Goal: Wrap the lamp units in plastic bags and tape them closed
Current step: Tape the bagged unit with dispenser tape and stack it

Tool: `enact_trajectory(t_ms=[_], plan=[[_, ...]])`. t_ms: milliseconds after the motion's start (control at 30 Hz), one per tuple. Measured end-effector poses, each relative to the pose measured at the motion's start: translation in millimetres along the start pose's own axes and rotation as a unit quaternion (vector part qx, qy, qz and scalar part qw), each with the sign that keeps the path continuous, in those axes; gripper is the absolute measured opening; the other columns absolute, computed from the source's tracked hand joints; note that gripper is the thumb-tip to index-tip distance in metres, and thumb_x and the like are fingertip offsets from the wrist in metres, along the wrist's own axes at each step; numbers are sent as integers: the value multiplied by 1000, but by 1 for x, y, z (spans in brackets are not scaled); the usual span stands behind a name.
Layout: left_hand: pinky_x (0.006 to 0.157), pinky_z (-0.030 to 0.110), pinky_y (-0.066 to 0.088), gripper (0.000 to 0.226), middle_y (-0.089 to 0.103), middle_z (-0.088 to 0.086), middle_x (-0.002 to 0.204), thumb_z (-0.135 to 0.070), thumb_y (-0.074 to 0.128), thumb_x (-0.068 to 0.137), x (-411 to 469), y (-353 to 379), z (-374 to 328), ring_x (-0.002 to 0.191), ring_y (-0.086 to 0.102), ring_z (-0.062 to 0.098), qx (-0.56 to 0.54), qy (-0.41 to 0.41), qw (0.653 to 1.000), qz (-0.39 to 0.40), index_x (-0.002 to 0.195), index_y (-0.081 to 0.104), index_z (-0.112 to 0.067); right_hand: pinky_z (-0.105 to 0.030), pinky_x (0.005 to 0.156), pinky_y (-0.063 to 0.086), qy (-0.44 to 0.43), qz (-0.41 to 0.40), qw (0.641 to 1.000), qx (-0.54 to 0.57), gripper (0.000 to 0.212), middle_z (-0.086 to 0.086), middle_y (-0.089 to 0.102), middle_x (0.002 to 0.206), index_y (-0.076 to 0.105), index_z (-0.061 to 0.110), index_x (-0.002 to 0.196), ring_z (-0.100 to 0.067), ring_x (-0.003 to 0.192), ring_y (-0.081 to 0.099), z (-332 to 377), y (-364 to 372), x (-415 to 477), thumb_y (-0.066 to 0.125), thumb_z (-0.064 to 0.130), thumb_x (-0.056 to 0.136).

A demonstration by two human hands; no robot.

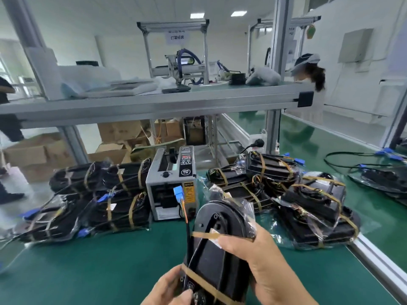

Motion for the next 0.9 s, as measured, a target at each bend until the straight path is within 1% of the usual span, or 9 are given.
enact_trajectory(t_ms=[67, 167, 233, 300, 333, 400, 500, 733, 900], plan=[[65, 21, 59, 33, 75, 23, 93, 27, 60, 76, -4, -11, -3, 82, 76, 23, 31, -13, 999, -13, 98, 71, 5, -9, 69, 53, -28, 0, 998, -64, 57, 7, 79, 96, 70, 34, 111, -6, 88, 74, 1, 7, -4, 80, 17, 58], [67, 10, 54, 25, 78, 9, 83, 13, 76, 75, -3, -24, -28, 77, 74, 12, 178, 45, 979, -90, 82, 80, -11, -3, 74, 47, -65, -26, 987, -143, 76, 24, 75, 100, 56, 43, 126, 4, 92, 71, -3, 17, -10, 82, 17, 60], [68, 11, 52, 24, 77, 0, 77, 0, 76, 79, -4, -18, -51, 71, 71, 8, 222, 93, 965, -107, 72, 80, -23, 0, 74, 45, -82, -40, 979, -183, 82, 30, 73, 102, 54, 46, 128, 7, 92, 70, -9, 21, -13, 88, 7, 64], [65, 14, 49, 13, 72, -5, 71, -22, 72, 81, -7, -5, -75, 62, 62, 5, 241, 149, 952, -111, 74, 76, -32, -2, 78, 46, -104, -54, 965, -232, 86, 29, 72, 107, 53, 45, 132, 7, 95, 70, -16, 24, -14, 87, 1, 66], [60, 14, 46, 8, 69, -6, 67, -31, 68, 81, -9, 3, -88, 58, 57, 4, 255, 178, 945, -103, 75, 73, -33, -6, 82, 48, -116, -58, 959, -252, 87, 27, 71, 111, 53, 44, 134, 5, 98, 69, -19, 25, -15, 87, 3, 65], [50, 12, 38, 16, 57, -10, 57, -45, 63, 83, -9, 18, -107, 51, 46, 2, 281, 214, 933, -67, 75, 68, -32, -14, 89, 51, -137, -61, 948, -282, 88, 22, 69, 121, 50, 43, 139, 3, 106, 67, -23, 30, -16, 85, 15, 63], [47, 10, 36, 28, 53, -16, 55, -61, 61, 79, -3, 31, -121, 48, 42, -2, 316, 212, 924, -35, 77, 65, -33, -19, 93, 52, -155, -64, 935, -311, 91, 21, 64, 131, 45, 41, 144, 3, 114, 63, -25, 36, -17, 79, 25, 61], [41, 14, 30, 21, 48, -14, 48, -45, 68, 85, 12, 30, -122, 40, 34, 2, 365, 174, 914, -21, 75, 64, -26, -21, 99, 51, -173, -80, 922, -338, 95, 19, 59, 137, 40, 39, 142, 1, 119, 61, -25, 38, -17, 85, 19, 61], [41, 19, 31, 32, 44, -12, 49, -57, 64, 83, 17, 26, -128, 43, 34, 5, 371, 173, 912, -24, 75, 61, -27, -22, 103, 48, -174, -80, 917, -350, 97, 21, 54, 141, 34, 46, 139, 1, 124, 57, -23, 37, -16, 88, 12, 65]])
Point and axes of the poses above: each hand's wrist, its own x-axis towards the middle knuckle, its own y-axis out of the palm, z = x × y, the point moved 4 cm from there along x, towards the middle knuckle
